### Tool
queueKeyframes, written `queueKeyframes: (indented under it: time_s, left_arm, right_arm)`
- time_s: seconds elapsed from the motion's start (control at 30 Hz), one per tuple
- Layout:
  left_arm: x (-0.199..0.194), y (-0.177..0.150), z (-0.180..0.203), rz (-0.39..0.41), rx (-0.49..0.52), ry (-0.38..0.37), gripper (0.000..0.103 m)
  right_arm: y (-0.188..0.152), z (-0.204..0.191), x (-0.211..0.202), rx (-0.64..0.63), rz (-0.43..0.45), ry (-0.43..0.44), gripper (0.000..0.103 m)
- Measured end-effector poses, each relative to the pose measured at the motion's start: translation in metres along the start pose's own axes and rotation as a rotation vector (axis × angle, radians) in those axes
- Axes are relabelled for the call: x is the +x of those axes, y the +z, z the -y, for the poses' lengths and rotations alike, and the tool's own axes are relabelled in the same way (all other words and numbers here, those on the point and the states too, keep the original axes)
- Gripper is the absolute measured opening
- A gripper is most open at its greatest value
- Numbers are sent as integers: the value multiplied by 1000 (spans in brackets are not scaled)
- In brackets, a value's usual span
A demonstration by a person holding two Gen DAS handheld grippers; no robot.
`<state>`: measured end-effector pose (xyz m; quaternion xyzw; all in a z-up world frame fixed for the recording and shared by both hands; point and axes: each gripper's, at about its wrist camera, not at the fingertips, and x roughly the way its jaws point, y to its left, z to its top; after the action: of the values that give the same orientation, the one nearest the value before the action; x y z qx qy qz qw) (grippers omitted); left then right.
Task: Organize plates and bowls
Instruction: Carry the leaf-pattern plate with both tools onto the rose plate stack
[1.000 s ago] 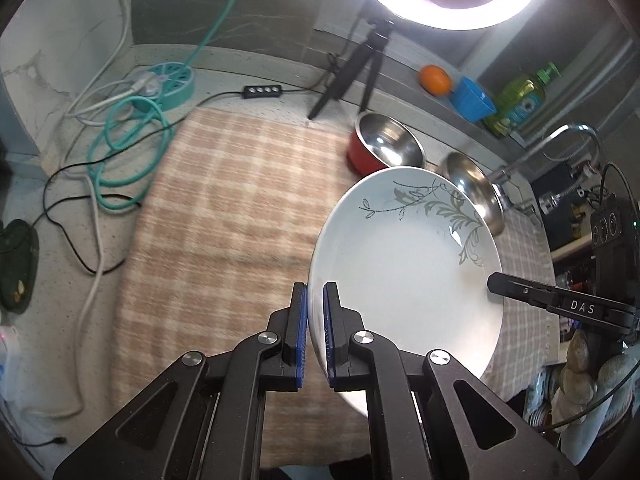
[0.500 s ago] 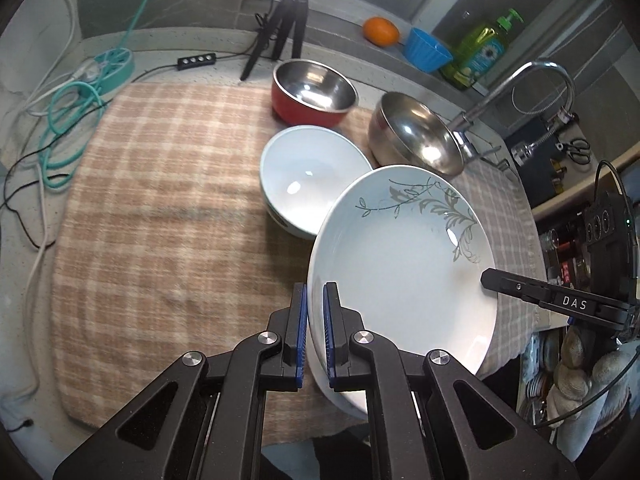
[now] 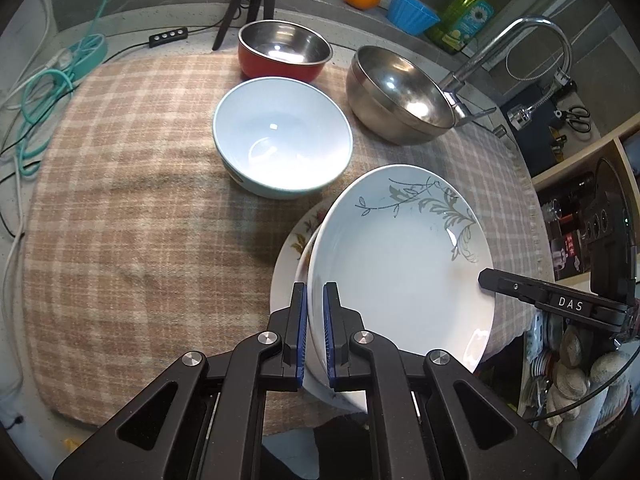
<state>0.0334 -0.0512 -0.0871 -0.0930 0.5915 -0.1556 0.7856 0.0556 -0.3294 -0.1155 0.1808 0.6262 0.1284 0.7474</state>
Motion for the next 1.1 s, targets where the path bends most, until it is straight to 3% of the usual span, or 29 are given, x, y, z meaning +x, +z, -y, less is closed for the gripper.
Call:
queueKeyframes:
  time_s: [1.1]
  left_arm:
    - [28,-3,3,-57,8,33,6]
  right_arm:
    - [-8,9,23,2,-34,-22,4]
